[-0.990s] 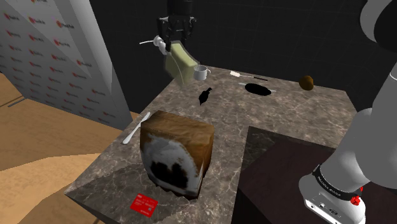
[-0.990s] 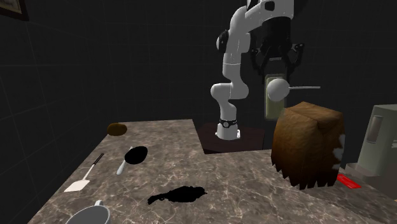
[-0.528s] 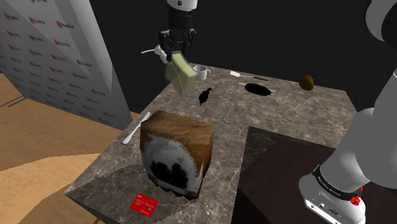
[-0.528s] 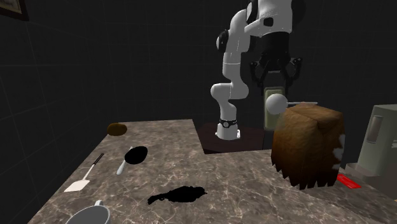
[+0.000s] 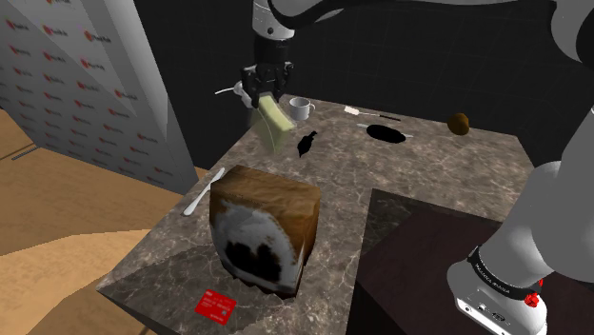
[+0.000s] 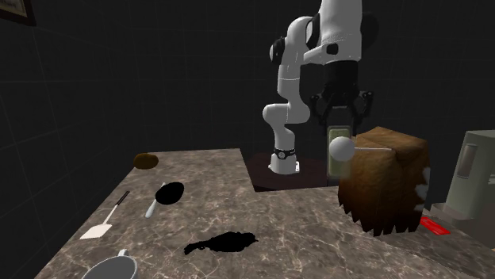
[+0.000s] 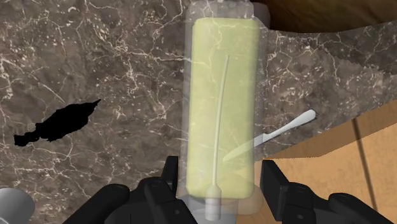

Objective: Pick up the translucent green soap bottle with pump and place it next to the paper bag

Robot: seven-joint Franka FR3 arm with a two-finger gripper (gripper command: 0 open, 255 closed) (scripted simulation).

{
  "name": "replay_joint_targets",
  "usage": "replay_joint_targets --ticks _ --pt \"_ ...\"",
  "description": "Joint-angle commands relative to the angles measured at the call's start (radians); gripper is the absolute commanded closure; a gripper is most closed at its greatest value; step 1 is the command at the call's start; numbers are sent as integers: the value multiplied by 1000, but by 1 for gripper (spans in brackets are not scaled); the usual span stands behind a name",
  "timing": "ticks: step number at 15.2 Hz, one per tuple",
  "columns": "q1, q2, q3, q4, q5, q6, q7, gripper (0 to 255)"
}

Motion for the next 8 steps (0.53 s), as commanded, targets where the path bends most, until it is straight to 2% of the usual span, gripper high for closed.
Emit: replay_joint_targets --ticks 1,8 --pt "-1 1 -1 -26 1 28 -2 255" --pt "-1 8 -1 -111 1 120 -4 255"
